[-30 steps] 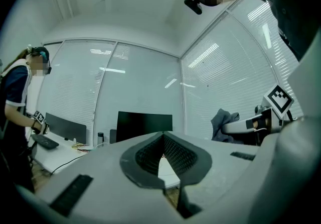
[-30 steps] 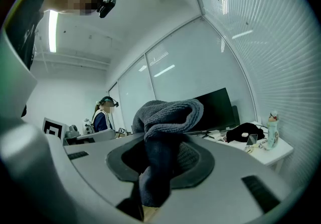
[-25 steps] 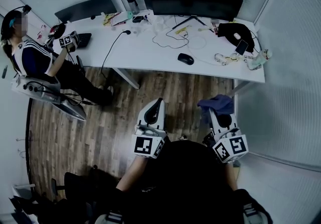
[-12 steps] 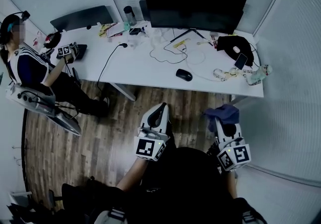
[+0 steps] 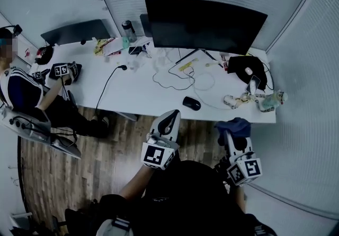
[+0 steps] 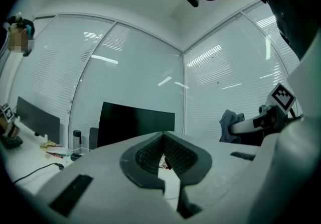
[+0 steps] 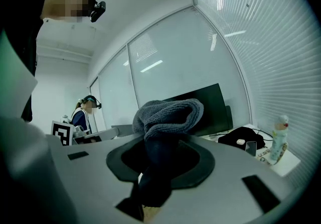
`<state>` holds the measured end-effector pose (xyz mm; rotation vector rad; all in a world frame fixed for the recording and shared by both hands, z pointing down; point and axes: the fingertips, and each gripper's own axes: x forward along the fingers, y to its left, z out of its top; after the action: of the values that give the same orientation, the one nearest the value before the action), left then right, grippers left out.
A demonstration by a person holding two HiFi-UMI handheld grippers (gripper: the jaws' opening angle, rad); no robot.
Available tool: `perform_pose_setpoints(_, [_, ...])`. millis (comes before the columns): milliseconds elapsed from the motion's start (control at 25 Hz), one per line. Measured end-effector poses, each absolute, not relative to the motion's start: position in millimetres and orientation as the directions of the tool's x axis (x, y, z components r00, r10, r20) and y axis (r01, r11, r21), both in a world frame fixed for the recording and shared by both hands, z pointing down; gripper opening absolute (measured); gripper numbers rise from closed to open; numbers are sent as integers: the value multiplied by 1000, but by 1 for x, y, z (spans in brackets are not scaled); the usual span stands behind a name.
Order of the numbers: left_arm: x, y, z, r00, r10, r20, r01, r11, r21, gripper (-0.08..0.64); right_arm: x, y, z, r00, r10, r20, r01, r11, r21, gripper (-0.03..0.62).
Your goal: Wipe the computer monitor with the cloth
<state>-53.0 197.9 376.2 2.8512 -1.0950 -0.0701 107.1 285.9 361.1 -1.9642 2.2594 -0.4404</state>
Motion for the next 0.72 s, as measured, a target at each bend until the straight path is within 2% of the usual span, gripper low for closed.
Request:
perform_pose_setpoints(400, [-60,46,365,753,-657,-45,-653,-753,80,6,100,139,362,-128,-981,142,-968,93,-232,107])
perform_pose_setpoints(720, [-71,-41,362,744,-663,-84,-656,-749,96,6,71,44,344,-203,-973,106,-964,180,-195,108])
